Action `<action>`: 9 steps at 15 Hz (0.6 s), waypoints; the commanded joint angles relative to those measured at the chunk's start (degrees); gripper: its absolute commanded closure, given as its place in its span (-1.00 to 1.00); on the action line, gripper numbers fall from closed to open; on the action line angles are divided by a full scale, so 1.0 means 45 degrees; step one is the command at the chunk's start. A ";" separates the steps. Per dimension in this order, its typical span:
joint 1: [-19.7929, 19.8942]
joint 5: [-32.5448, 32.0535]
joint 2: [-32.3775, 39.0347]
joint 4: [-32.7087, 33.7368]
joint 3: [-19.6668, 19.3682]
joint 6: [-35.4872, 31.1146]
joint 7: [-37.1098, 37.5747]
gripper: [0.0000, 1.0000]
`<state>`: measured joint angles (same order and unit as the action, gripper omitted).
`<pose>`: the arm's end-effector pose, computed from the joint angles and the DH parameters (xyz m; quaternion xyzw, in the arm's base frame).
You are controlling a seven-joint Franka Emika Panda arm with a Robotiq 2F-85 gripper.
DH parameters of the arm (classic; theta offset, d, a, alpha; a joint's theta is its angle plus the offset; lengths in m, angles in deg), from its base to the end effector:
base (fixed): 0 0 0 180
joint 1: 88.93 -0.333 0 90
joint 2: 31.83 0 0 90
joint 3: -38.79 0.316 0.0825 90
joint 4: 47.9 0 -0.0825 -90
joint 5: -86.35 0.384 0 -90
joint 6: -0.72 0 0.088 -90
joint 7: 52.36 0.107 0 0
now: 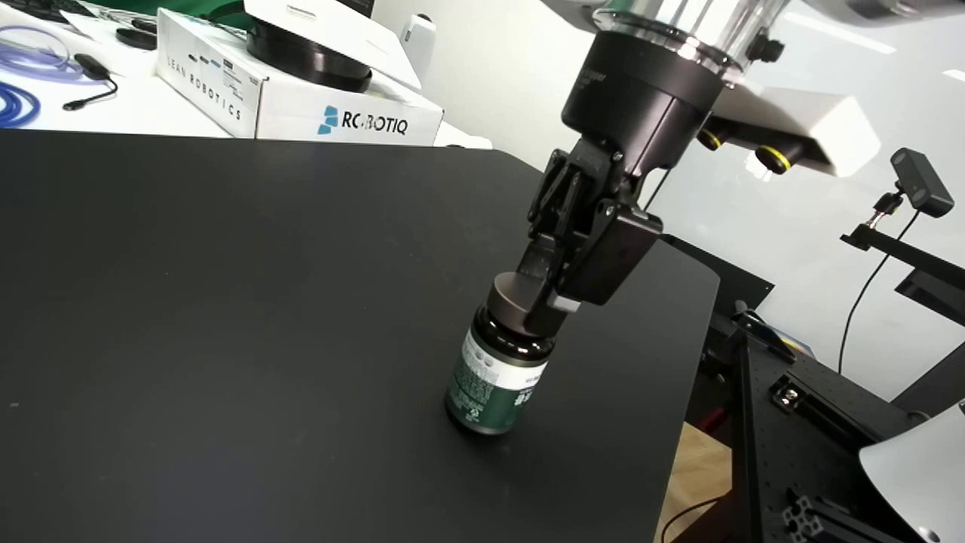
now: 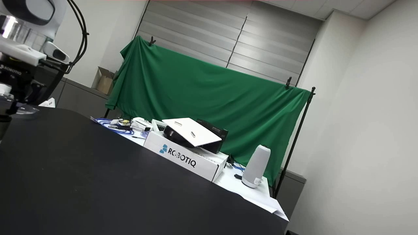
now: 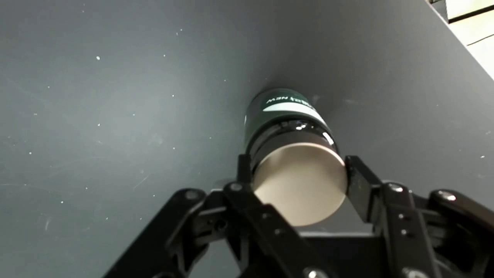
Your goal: Move the bottle to the left, move the bottle to the back right side of the table then move the bottle to the left
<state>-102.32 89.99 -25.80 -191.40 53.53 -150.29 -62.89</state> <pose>0.4163 0.2226 0.2463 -0.9522 -0.3039 -0.0097 0.0310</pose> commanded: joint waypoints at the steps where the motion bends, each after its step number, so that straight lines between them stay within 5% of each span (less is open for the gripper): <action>1: 0.0033 0.0155 0.0291 0.0379 0.0116 0.0028 -0.0175 0.28; 4: -0.0001 0.0042 0.0307 0.0346 0.0151 -0.0050 -0.0059 0.28; 5: -0.0002 0.0080 0.0296 0.0354 0.0175 0.0002 -0.0044 -0.72; 9: -0.0017 0.0246 -0.0236 0.0342 0.0292 0.0430 0.0008 -1.00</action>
<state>-102.33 89.97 -25.38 -190.92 54.33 -150.48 -63.18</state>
